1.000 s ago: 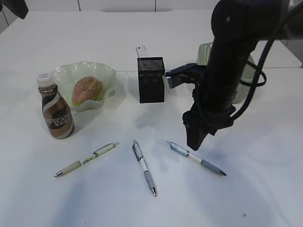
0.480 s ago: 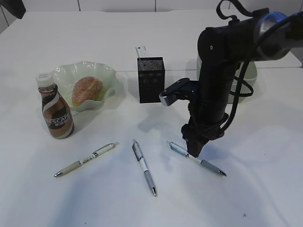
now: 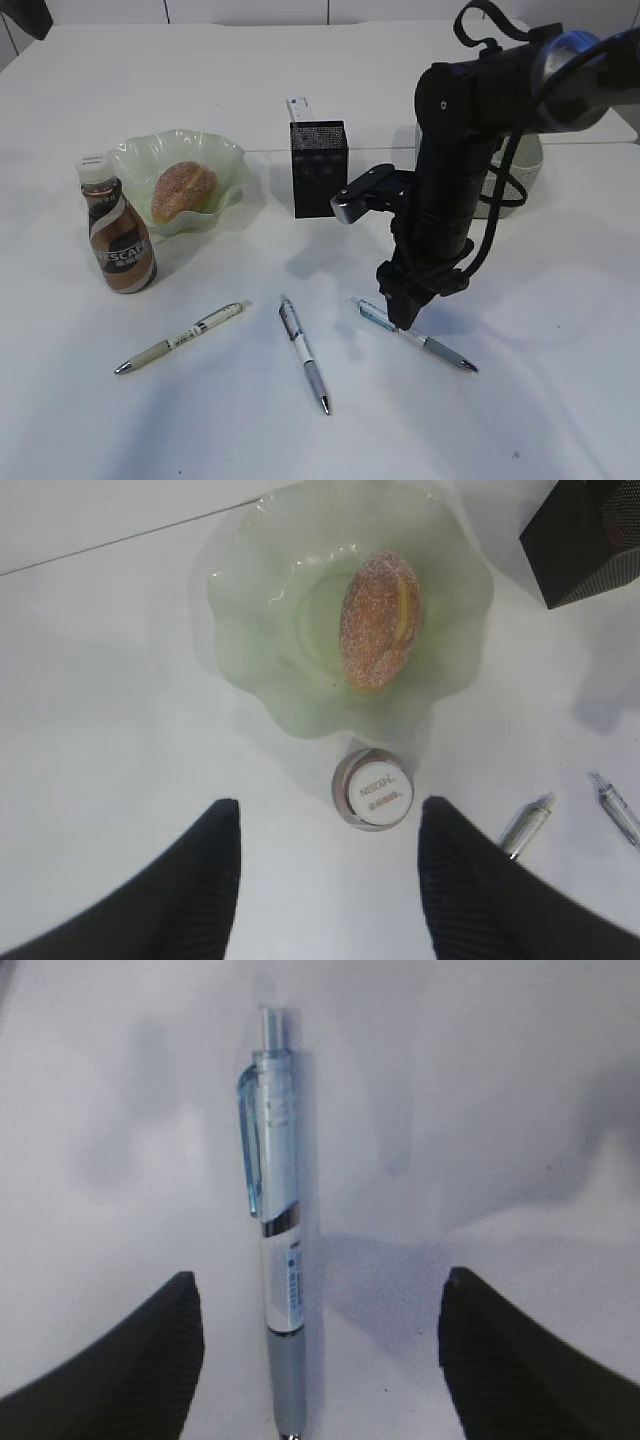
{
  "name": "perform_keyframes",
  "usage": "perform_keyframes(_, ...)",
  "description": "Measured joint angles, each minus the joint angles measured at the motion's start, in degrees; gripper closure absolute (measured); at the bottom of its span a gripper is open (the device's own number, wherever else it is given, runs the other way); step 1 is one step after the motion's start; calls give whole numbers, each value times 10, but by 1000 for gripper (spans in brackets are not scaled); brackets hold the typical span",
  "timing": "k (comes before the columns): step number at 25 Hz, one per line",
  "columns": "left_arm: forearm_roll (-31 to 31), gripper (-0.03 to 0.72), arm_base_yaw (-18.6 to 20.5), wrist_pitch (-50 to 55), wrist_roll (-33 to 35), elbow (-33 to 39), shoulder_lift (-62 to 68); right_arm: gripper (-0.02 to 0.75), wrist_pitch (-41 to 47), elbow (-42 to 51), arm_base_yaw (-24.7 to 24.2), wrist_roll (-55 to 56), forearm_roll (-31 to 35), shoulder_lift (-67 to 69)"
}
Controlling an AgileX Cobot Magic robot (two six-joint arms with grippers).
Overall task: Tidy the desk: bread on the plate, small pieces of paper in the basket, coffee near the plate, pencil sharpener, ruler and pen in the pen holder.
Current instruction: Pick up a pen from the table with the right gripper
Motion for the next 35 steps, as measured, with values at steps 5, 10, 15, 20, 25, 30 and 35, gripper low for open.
perform_keyframes(5,1,294,0,0,0,0,-1,168,-2,0,22,-1,-6,2)
perform_keyframes(10,3,294,0,0,0,0,-1,168,-9,0,35,-1,-24,6)
perform_keyframes(15,4,294,0,0,0,0,-1,168,-11,0,35,-2,-39,21)
perform_keyframes(20,5,294,0,0,0,0,-1,169,-11,0,35,-2,-39,30)
perform_keyframes(25,5,294,0,1,0,0,-1,169,-12,-1,35,-2,-39,44)
perform_keyframes(30,12,294,0,1,0,0,-1,169,-12,-1,35,-2,-39,45)
perform_keyframes(35,20,294,0,1,0,0,-1,169,-13,-1,35,-2,-40,45)
